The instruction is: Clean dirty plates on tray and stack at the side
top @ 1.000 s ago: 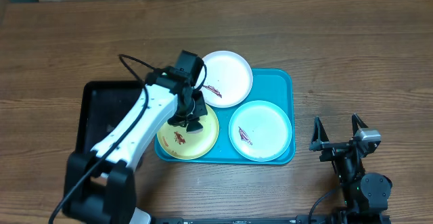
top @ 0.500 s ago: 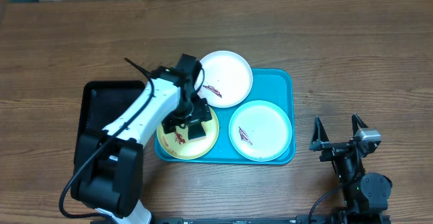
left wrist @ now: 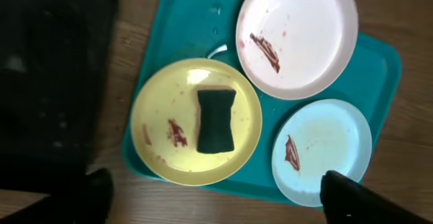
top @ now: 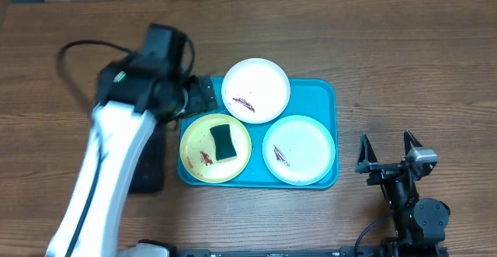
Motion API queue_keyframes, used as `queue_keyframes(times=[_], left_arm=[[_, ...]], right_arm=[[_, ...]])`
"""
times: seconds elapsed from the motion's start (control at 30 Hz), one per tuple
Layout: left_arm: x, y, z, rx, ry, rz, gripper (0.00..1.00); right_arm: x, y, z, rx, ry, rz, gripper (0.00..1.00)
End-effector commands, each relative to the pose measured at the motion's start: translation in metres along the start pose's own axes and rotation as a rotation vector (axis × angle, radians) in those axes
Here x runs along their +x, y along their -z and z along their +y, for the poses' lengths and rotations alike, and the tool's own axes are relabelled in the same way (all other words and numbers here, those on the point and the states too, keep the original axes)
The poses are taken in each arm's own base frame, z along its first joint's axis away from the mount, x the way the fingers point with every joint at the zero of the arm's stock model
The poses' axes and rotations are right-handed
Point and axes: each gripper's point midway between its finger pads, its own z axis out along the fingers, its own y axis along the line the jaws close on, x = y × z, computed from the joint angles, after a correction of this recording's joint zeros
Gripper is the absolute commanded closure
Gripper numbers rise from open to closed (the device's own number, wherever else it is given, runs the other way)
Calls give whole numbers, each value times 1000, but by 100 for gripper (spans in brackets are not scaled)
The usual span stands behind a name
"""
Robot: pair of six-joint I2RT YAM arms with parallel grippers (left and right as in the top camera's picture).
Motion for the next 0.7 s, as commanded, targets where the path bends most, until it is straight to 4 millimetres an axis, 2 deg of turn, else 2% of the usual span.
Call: queue_keyframes(times=[0.0,0.07,0.13,0.2,0.23,0.3,0.37,0.43,0.5,0.63,0.67], left_arm=[[-3,25,18,-53,-9,-89,0],[4,29,27,-73,0,-76,0],[11,29,38,-102,22,-41,0],[14,25,49,-132,50,-10,0],[15,23,54,-142,63,1,0],[16,16,63,-164,104,21,0],[19,10,69,-177,146,44,0],[22,4,74,-188,167,66,0],[24,2,77,-202,172,81,0],[25,0,80,-217,171,89,0],[25,0,80,-217,171,88,0]], right_arm=[[2,0,-3,12,4,-4,0],[2,0,-3,12,4,-4,0],[-13,0,3,-21,6,-63,0],[-26,6,39,-231,-117,-93,0],[-24,15,68,-406,-220,-42,0],[-14,41,112,-694,-386,115,0],[-10,54,125,-786,-465,201,0],[-14,55,126,-792,-504,206,0],[-39,61,131,-837,-524,135,0],[-126,88,135,-886,-498,-136,0],[-140,91,136,-875,-467,-167,0]])
